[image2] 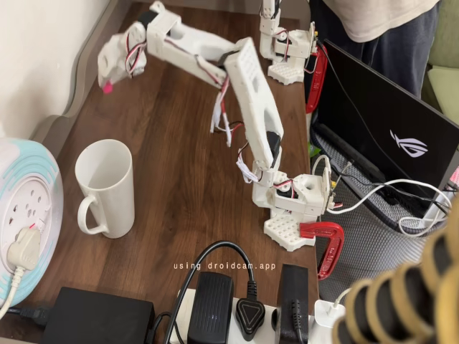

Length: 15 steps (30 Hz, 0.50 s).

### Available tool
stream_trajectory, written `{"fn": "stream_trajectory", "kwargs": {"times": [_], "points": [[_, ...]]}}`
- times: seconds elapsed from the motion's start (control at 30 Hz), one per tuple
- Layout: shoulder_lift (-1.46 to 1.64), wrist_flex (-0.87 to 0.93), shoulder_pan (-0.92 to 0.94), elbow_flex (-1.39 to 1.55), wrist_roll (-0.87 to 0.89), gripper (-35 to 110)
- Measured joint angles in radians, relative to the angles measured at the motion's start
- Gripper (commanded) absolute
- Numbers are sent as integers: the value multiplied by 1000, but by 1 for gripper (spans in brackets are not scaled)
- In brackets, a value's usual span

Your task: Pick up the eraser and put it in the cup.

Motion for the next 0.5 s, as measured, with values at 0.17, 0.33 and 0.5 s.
{"fn": "stream_trajectory", "kwargs": {"times": [0.17, 0.33, 0.5], "points": [[216, -92, -132, 236, -52, 0], [302, -192, -218, 403, -87, 0], [305, -239, -281, 460, -84, 0]]}}
